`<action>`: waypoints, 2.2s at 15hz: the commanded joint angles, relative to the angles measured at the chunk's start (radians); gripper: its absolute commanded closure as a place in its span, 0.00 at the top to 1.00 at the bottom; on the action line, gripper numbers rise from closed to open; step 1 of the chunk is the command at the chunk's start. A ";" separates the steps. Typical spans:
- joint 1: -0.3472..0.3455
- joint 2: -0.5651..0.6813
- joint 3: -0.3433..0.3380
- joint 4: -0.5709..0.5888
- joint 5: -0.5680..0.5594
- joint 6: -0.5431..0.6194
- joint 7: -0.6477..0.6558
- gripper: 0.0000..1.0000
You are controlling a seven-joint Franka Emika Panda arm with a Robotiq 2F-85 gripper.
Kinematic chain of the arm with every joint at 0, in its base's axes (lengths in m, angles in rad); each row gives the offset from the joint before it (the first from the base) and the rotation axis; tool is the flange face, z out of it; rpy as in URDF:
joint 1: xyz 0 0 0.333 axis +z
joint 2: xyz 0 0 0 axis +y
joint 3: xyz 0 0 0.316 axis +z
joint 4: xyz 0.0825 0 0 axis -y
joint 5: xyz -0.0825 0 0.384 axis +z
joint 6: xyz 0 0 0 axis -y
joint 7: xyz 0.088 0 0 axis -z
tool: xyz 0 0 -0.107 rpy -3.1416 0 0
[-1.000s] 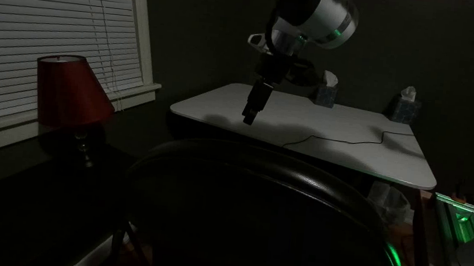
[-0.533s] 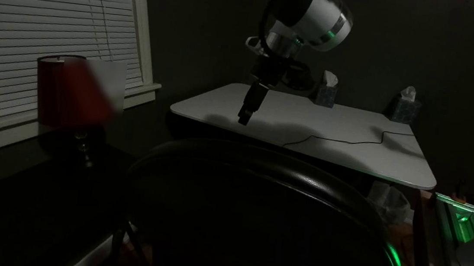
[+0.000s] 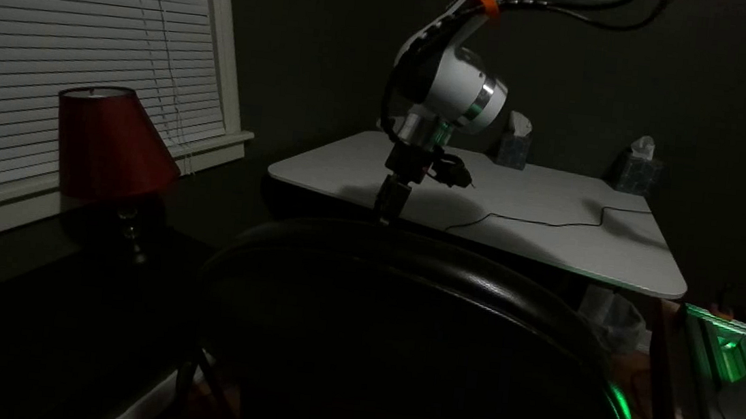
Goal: Put the keyboard on the table
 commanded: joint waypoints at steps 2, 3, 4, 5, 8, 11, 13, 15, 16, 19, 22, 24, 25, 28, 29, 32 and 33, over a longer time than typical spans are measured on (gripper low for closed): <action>-0.092 0.166 0.047 0.112 0.021 -0.024 -0.050 1.00; -0.103 0.191 0.049 0.126 0.015 -0.012 -0.048 1.00; -0.117 0.213 0.053 0.138 0.017 -0.009 -0.043 1.00; -0.129 0.234 0.056 0.151 0.021 0.003 -0.041 1.00; -0.134 0.222 0.052 0.135 -0.012 0.004 -0.003 1.00; -0.145 0.244 0.054 0.157 -0.012 0.005 0.018 1.00; -0.144 0.244 0.057 0.161 -0.011 0.004 0.025 1.00; -0.144 0.244 0.059 0.162 -0.011 0.004 0.027 1.00; -0.144 0.244 0.059 0.162 -0.011 0.004 0.027 1.00; -0.159 0.271 0.075 0.188 -0.009 -0.016 -0.014 1.00; -0.189 0.319 0.114 0.224 0.013 -0.039 -0.089 1.00; -0.205 0.363 0.129 0.254 0.018 -0.053 -0.122 1.00; -0.220 0.391 0.139 0.273 0.026 -0.069 -0.143 1.00; -0.251 0.474 0.161 0.330 0.051 -0.095 -0.202 1.00; -0.260 0.502 0.166 0.350 0.059 -0.102 -0.222 1.00; -0.290 0.577 0.178 0.410 0.081 -0.144 -0.279 1.00; -0.295 0.601 0.177 0.430 0.084 -0.160 -0.301 1.00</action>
